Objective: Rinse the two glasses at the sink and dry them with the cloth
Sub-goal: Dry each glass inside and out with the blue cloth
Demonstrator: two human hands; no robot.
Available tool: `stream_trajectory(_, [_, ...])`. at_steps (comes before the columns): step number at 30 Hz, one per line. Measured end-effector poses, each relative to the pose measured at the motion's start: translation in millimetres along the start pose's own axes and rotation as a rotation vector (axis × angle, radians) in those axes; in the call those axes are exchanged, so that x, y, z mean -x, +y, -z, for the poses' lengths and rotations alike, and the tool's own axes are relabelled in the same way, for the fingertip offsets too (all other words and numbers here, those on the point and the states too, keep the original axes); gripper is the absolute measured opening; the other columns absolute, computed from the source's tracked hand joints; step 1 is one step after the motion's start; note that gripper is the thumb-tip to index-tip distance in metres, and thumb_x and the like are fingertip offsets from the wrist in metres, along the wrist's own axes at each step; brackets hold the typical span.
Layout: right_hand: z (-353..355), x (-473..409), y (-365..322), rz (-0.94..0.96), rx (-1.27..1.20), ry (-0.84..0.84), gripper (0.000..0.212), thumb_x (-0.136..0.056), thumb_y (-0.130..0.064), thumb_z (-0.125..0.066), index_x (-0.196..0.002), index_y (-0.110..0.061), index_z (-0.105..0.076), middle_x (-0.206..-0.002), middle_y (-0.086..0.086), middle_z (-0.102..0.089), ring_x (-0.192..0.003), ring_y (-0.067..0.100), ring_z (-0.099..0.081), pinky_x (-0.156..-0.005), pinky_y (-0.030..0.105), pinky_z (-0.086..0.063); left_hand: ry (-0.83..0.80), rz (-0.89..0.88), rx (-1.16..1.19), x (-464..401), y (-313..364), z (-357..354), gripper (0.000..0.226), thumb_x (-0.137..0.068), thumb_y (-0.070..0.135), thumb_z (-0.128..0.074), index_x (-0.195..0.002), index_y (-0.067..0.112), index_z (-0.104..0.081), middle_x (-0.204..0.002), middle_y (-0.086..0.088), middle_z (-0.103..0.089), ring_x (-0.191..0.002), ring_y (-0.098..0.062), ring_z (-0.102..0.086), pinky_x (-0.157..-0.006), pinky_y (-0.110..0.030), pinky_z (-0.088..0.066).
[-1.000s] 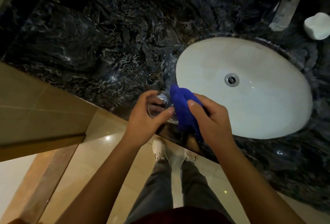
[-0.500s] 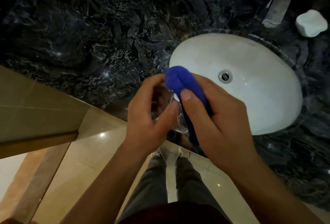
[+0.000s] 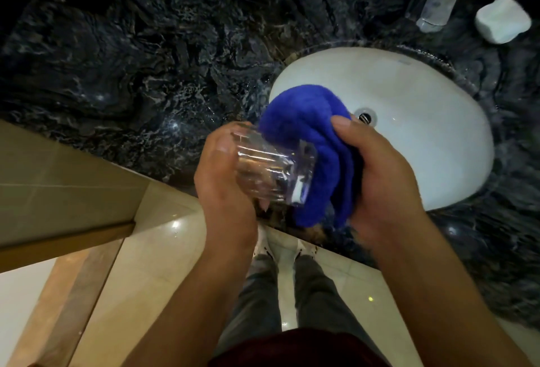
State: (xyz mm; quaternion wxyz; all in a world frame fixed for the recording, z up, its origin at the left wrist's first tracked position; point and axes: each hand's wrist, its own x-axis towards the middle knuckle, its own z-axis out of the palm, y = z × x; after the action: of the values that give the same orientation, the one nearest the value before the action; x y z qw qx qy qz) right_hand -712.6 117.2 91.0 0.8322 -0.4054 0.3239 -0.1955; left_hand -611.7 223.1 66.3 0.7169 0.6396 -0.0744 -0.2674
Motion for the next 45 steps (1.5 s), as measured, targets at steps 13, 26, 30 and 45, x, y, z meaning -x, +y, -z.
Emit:
stream_trajectory(13, [-31,24,25,0.412,1.149,0.08,0.046,-0.11,-0.037,-0.036,-0.145,-0.017,-0.057,-0.149,0.002,-0.058,-0.142,0.02,-0.047,-0.115,0.045,-0.039,0.089,-0.186,-0.312,4,-9,2,0.027,-0.092,0.042,-0.052,-0.113,0.026,-0.058,-0.095,0.02,-0.066,-0.083,0.001,-0.061,-0.075,-0.02,-0.05])
stream_trajectory(26, [-23,14,38,0.486,0.488,0.088,0.051,-0.096,-0.034,-0.067,-0.142,-0.017,-0.054,-0.131,-0.01,-0.065,-0.121,0.01,-0.063,-0.097,0.024,-0.051,0.183,0.31,0.317,13,0,-7,0.044,-0.088,0.056,-0.052,-0.097,0.014,-0.063,-0.076,-0.001,-0.061,-0.072,-0.017,-0.063,-0.064,-0.029,-0.051])
stream_trajectory(30, [-20,13,40,0.455,0.377,0.252,0.06,-0.087,-0.032,-0.078,-0.139,-0.013,-0.054,-0.122,-0.015,-0.067,-0.111,0.009,-0.068,-0.088,0.027,-0.058,0.065,0.339,0.155,22,0,-10,0.042,-0.089,0.057,-0.049,-0.098,0.017,-0.062,-0.08,0.002,-0.069,-0.079,-0.014,-0.068,-0.071,-0.031,-0.053])
stream_trajectory(45, [-4,-5,2,0.239,0.05,0.273,0.026,-0.092,-0.043,-0.064,-0.108,-0.03,-0.079,-0.11,-0.004,-0.075,-0.112,0.02,-0.069,-0.1,0.037,-0.057,-0.486,0.484,0.197,14,7,0,0.059,-0.088,0.061,-0.063,-0.117,0.01,-0.068,-0.091,-0.012,-0.074,-0.073,-0.026,-0.072,-0.064,-0.035,-0.056])
